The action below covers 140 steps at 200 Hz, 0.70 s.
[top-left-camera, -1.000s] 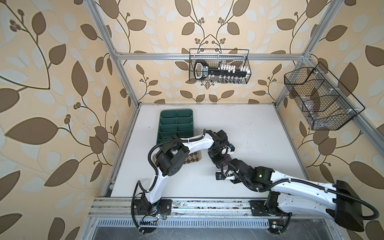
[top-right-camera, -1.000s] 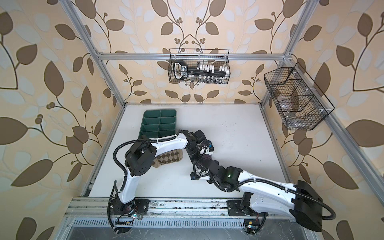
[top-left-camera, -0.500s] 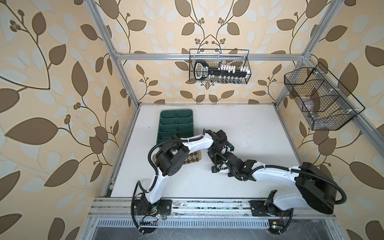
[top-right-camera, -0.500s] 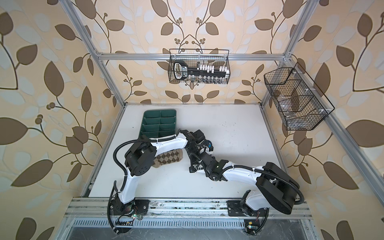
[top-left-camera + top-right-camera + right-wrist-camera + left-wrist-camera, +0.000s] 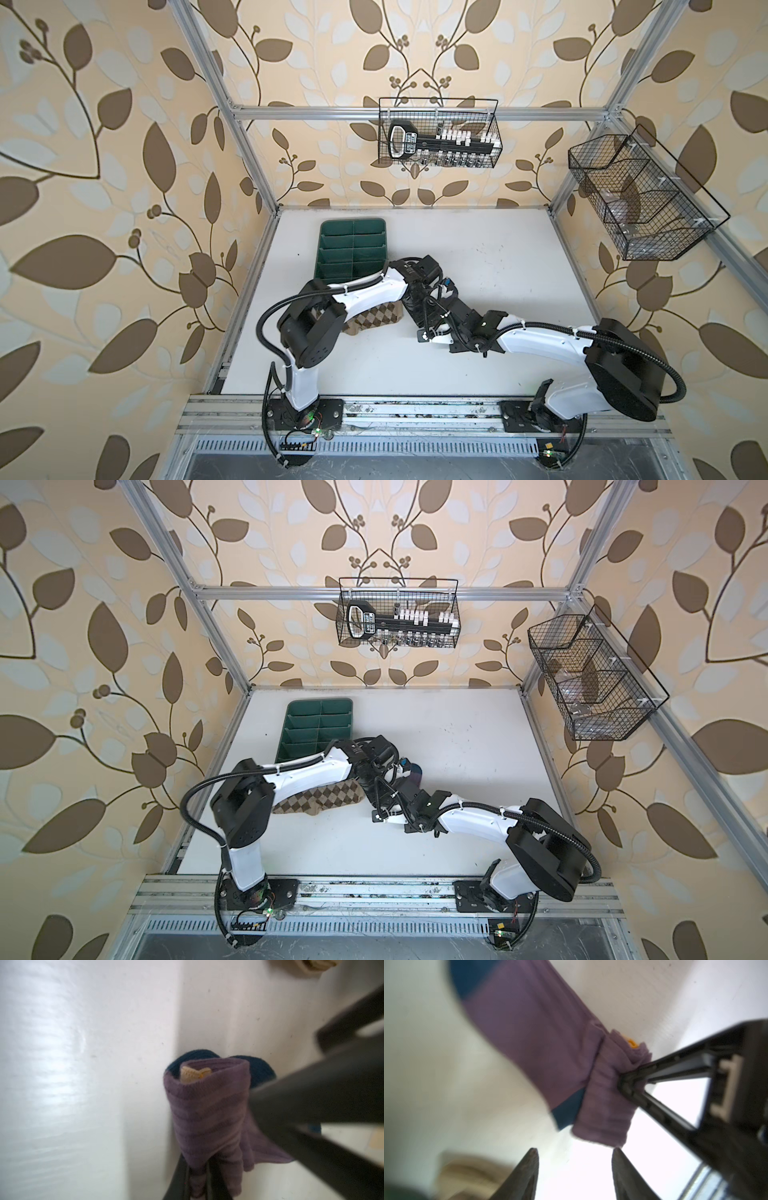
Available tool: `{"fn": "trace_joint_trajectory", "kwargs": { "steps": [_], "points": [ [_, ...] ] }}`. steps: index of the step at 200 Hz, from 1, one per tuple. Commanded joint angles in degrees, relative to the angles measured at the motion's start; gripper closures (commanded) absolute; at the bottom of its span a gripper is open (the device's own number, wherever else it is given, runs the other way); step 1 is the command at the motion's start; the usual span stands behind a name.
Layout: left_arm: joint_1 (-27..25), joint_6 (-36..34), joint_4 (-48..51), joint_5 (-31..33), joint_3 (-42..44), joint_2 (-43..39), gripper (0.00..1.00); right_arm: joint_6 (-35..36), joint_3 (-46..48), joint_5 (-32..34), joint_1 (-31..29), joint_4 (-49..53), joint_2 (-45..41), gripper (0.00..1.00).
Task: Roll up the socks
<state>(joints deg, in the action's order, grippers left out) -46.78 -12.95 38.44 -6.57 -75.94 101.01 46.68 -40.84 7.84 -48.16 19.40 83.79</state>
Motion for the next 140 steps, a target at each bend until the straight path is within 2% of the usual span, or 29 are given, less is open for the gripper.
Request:
{"fn": "trace_joint_trajectory", "kwargs": {
  "steps": [1,24,40,51,74,90,106,120,140],
  "points": [
    [0.6,3.9,-7.5,19.7,4.2,-12.9,0.36,-3.4,-2.1,-14.4,1.7,10.9,2.9,1.0],
    [0.6,5.2,-13.3,34.9,10.9,-26.2,0.34,-4.0,-6.7,-23.6,5.1,17.3,7.0,1.0],
    [0.5,4.4,-17.5,40.2,15.8,-36.9,0.35,-4.3,-10.6,-29.0,7.9,22.0,10.9,1.0],
    [0.5,1.8,-21.5,37.7,19.8,-45.6,0.32,-4.4,-13.2,-32.7,10.1,24.5,13.5,1.0],
    [0.5,-5.4,-26.4,24.6,26.5,-58.3,0.2,-4.5,-16.4,-36.1,13.6,26.6,17.4,1.0],
    [0.3,-8.0,-20.6,17.9,25.2,-58.5,0.19,-4.2,-18.3,-36.4,15.8,27.4,19.9,1.0],
    [-1.2,-10.6,-15.1,16.0,23.8,-55.1,0.19,-4.4,-20.6,-35.3,17.6,27.7,22.4,1.0],
    [-6.2,-15.3,-15.2,18.6,25.6,-53.2,0.18,-4.5,-22.0,-33.6,18.9,27.6,24.3,1.0],
    [-16.1,-25.8,-18.7,26.6,30.5,-48.5,0.14,-4.5,-23.6,-32.3,20.3,26.9,26.1,0.97]
  ]
}}
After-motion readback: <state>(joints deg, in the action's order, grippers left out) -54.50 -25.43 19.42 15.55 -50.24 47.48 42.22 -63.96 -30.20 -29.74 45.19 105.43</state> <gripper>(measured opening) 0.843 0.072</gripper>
